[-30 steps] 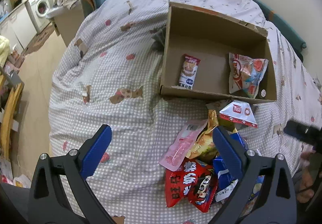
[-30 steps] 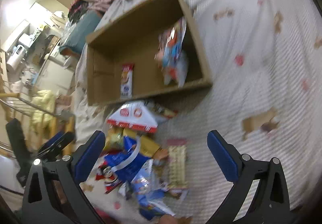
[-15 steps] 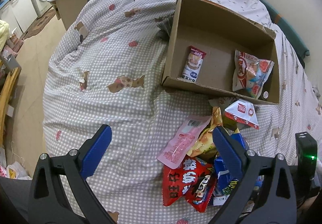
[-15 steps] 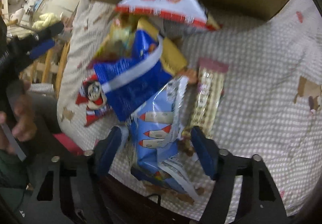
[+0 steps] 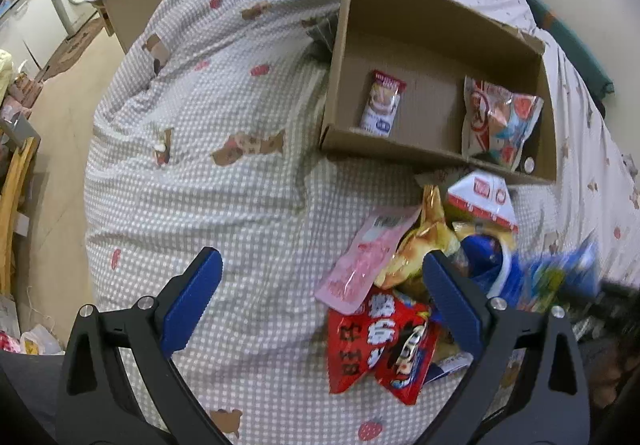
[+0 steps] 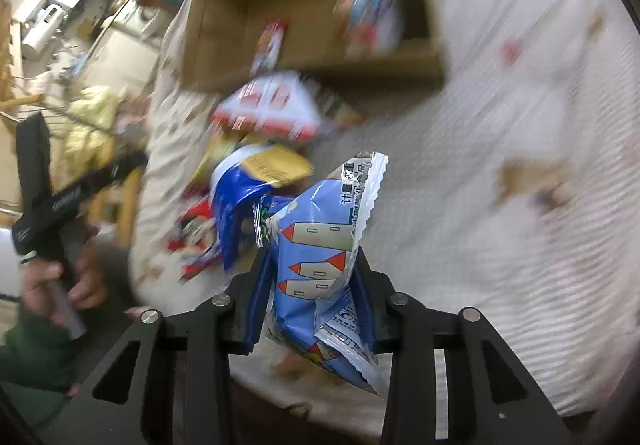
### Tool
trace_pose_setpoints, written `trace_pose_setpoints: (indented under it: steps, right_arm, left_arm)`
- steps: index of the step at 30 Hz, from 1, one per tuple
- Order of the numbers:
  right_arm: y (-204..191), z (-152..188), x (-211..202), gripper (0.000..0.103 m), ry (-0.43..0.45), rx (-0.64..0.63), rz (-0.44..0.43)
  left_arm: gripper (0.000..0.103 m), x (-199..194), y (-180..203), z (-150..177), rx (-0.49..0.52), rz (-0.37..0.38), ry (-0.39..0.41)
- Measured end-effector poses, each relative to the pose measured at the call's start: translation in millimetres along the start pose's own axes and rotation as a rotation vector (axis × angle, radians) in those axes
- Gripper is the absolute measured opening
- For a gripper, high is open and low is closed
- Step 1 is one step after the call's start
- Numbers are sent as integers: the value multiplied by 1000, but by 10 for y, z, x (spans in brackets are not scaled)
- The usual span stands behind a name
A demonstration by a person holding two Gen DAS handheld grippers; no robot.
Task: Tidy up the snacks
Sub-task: 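Grasp the blue-and-white bag from the pile with the right tool, then grasp the red chip bag with the left tool while the right tool lifts its bag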
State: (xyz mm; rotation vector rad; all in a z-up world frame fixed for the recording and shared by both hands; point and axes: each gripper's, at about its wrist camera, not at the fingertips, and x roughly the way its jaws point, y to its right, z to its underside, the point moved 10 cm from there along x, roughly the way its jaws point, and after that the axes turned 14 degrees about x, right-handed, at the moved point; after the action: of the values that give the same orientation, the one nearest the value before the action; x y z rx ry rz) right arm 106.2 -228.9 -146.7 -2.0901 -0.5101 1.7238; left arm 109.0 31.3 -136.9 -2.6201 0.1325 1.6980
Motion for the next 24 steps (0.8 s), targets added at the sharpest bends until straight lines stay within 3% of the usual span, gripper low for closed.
trace_pose_setpoints:
  steps: [4, 7, 14, 21, 24]
  right_arm:
    - [94, -303, -320, 39, 162, 97, -49]
    - [116, -376, -442, 39, 215, 118, -69]
    - [88, -365, -338, 39, 179, 139, -89]
    - [26, -314, -288, 39, 169, 126, -90]
    - [33, -305, -258, 39, 161, 130, -86]
  left_arm:
    - [99, 75, -13, 113, -5, 18, -48]
    - [99, 160, 4, 246, -23, 54, -99]
    - [99, 428, 410, 580, -22, 203, -229]
    - [93, 673, 593, 651, -18, 197, -272]
    - [78, 757, 670, 676, -26, 228, -299]
